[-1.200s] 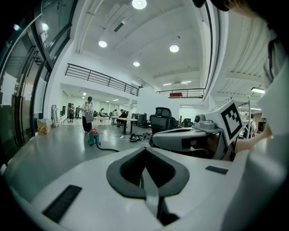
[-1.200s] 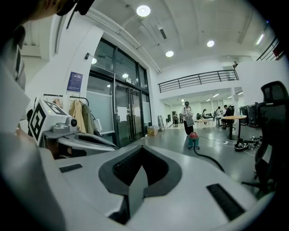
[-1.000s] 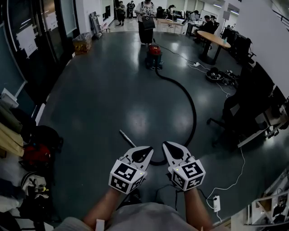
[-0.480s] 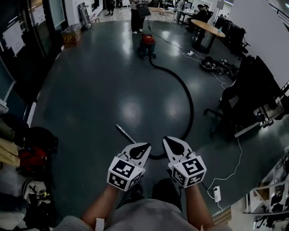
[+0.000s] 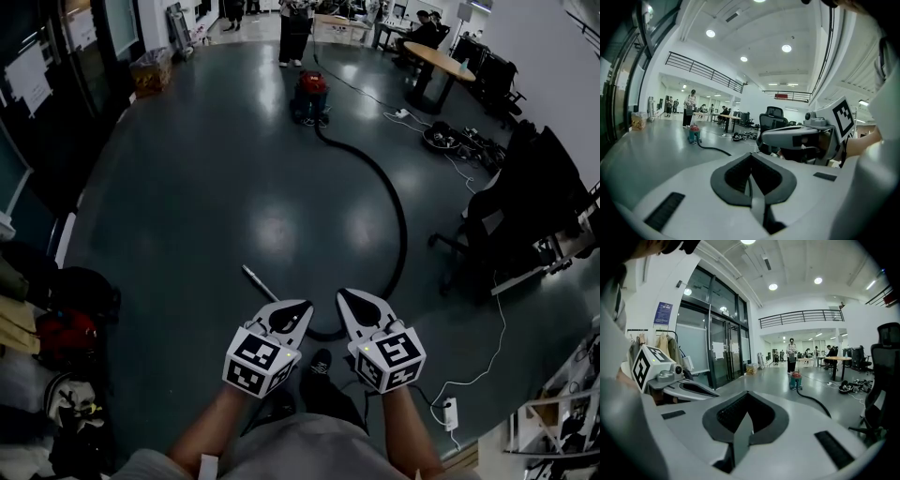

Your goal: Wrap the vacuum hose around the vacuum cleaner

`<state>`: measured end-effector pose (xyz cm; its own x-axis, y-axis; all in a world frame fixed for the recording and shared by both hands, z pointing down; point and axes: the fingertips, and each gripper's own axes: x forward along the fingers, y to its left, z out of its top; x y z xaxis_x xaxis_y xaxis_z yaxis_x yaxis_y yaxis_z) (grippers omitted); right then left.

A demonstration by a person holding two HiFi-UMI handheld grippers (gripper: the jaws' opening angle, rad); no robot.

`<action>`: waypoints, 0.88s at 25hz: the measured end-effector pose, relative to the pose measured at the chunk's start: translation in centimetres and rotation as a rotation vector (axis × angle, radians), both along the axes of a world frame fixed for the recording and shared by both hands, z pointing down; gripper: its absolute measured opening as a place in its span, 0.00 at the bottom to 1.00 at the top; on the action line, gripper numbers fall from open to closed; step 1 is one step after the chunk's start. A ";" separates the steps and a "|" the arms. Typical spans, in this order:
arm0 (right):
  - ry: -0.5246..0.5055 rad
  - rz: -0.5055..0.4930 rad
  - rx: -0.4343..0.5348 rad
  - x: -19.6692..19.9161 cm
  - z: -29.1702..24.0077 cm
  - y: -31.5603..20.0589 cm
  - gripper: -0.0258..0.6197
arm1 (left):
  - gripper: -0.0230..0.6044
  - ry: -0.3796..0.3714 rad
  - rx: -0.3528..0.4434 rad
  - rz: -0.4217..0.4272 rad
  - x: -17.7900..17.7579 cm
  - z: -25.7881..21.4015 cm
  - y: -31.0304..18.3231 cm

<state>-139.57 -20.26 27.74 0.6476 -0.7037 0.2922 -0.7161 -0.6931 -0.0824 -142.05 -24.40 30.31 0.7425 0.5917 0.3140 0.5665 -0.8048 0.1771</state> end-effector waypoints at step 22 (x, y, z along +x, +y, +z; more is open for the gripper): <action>-0.188 -0.065 0.082 17.3 8.5 6.6 0.05 | 0.05 -0.082 0.195 -0.021 17.1 6.2 6.0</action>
